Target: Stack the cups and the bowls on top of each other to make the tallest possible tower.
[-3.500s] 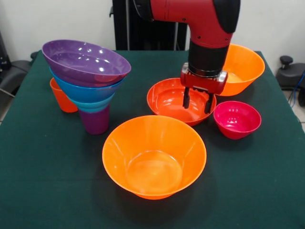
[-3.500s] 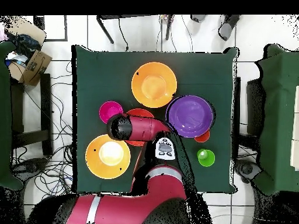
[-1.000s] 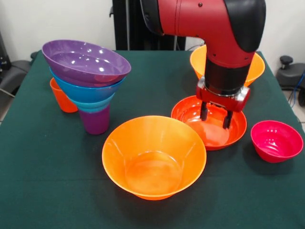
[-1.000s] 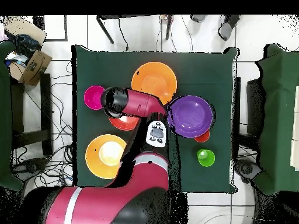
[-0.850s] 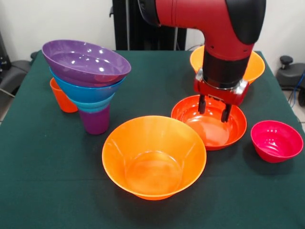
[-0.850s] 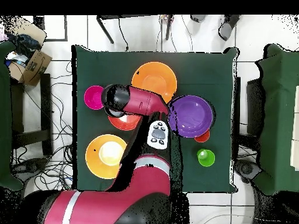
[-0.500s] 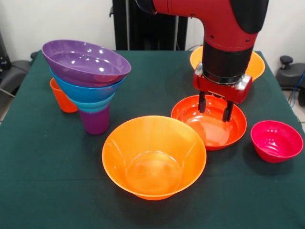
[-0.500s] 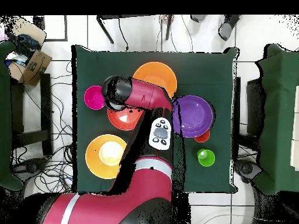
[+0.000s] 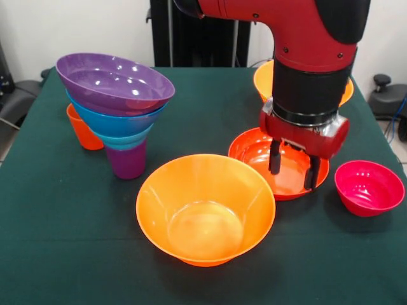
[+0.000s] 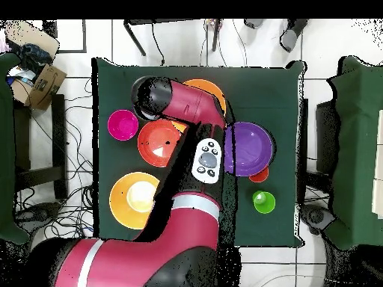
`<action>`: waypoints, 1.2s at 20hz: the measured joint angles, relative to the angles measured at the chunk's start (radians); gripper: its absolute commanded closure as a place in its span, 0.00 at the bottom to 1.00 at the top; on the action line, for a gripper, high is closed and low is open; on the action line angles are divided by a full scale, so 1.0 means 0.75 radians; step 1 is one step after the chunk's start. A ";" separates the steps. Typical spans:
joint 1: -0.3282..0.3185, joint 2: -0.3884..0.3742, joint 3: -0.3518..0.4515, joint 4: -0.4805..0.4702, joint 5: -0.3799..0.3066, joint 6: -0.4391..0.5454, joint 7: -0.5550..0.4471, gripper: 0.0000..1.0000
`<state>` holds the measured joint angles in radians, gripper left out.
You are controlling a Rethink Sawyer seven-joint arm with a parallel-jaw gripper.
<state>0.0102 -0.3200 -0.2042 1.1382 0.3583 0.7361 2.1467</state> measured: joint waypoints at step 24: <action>0.119 0.335 -0.230 -0.331 0.063 0.453 0.635 0.00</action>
<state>0.0991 -0.0690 -0.3767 0.8898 0.4053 1.0756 2.6233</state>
